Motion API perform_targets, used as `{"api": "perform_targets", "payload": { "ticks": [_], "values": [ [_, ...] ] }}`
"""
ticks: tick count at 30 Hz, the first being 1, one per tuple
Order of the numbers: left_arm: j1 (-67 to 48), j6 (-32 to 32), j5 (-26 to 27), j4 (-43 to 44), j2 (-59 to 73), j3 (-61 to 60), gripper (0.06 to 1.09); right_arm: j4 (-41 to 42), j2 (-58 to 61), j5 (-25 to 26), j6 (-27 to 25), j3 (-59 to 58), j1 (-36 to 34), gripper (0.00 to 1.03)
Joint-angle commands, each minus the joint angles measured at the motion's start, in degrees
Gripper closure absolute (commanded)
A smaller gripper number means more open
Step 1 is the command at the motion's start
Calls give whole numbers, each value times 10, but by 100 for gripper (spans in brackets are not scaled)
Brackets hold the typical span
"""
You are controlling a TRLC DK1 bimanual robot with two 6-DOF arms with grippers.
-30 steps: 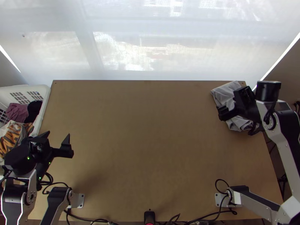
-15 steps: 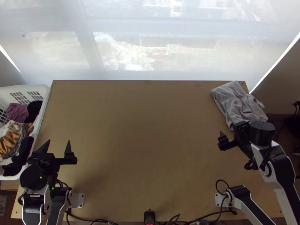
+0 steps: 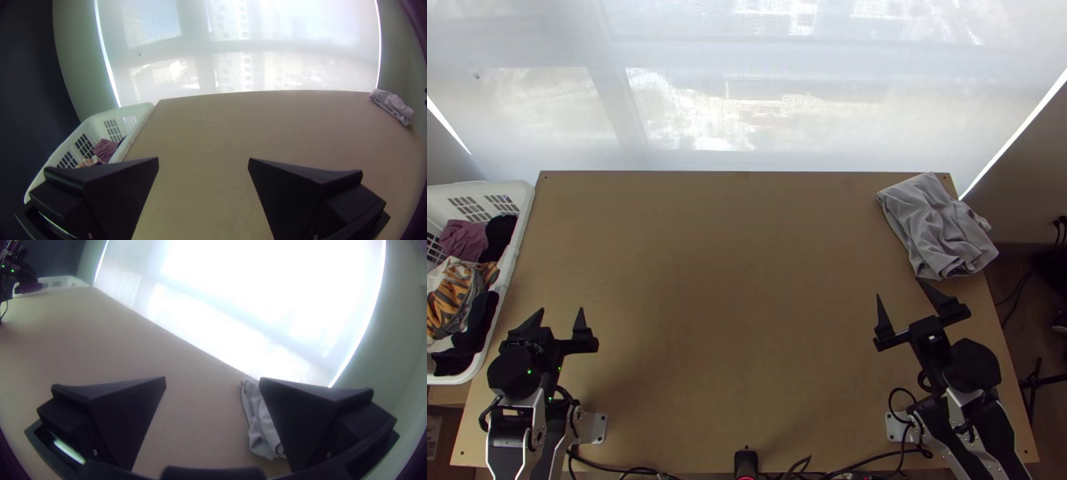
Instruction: Fold the t-shirt
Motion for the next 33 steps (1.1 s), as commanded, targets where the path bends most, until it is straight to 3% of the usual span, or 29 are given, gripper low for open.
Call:
{"api": "perform_targets", "payload": {
  "ticks": [1, 6, 10, 33],
  "values": [
    [5, 68, -1, -5, -2, 10, 10, 67, -125, 0, 46, -115, 31, 5],
    [5, 70, -3, -6, -2, 15, 10, 42, -122, 0, 151, -121, 21, 5],
    [3, 32, -3, -1, -1, 8, 10, 10, -122, 0, 227, -121, 3, 5],
    [-66, -15, 6, 1, -1, -7, 10, 8, -121, 0, 231, -122, -16, 5]
  ]
}}
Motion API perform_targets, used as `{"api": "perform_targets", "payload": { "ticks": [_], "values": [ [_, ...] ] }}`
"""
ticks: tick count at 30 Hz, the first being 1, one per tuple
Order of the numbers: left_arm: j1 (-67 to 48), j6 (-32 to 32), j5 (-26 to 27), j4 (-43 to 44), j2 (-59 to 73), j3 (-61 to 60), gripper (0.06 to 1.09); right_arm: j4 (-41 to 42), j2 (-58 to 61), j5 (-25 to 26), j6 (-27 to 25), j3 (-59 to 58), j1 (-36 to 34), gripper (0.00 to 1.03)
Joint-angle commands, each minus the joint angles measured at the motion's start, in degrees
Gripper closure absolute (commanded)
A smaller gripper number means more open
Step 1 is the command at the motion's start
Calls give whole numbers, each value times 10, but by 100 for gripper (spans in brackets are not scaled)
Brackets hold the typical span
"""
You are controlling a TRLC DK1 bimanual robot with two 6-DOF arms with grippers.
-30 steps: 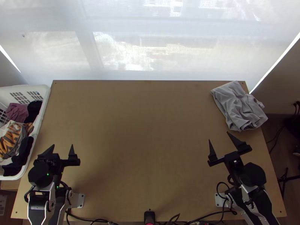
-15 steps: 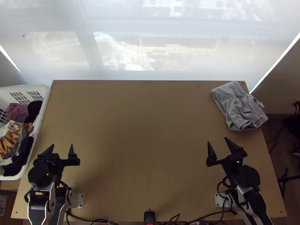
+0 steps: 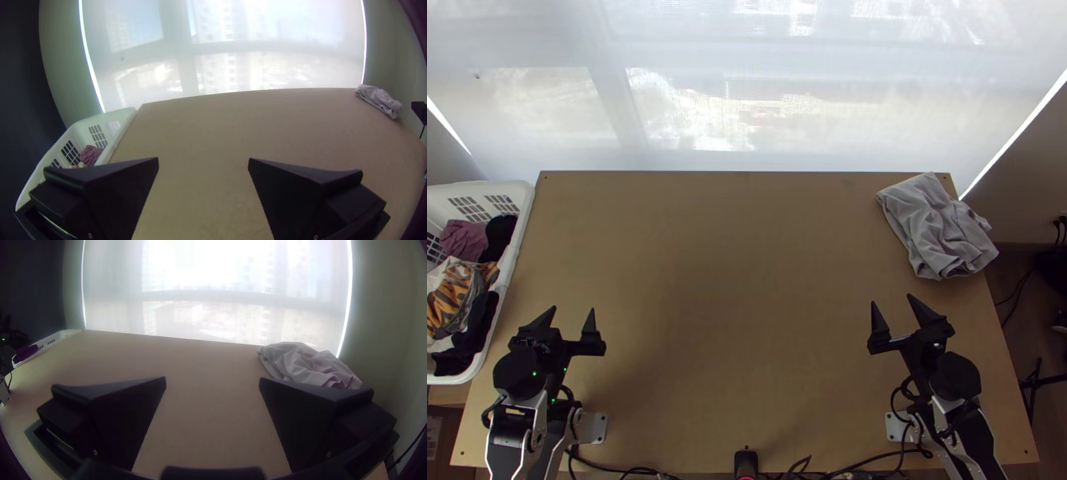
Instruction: Fold the t-shirt
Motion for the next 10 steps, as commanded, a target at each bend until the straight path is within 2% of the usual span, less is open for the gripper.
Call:
{"api": "perform_targets", "payload": {
  "ticks": [1, 10],
  "values": [
    [-9, -8, 1, -7, 0, 0, 10, 0, 0, 0, 1, 0, 0, 5],
    [-3, -9, 1, -7, 0, 0, 10, 0, 0, 0, 1, 0, 0, 5]
  ]
}}
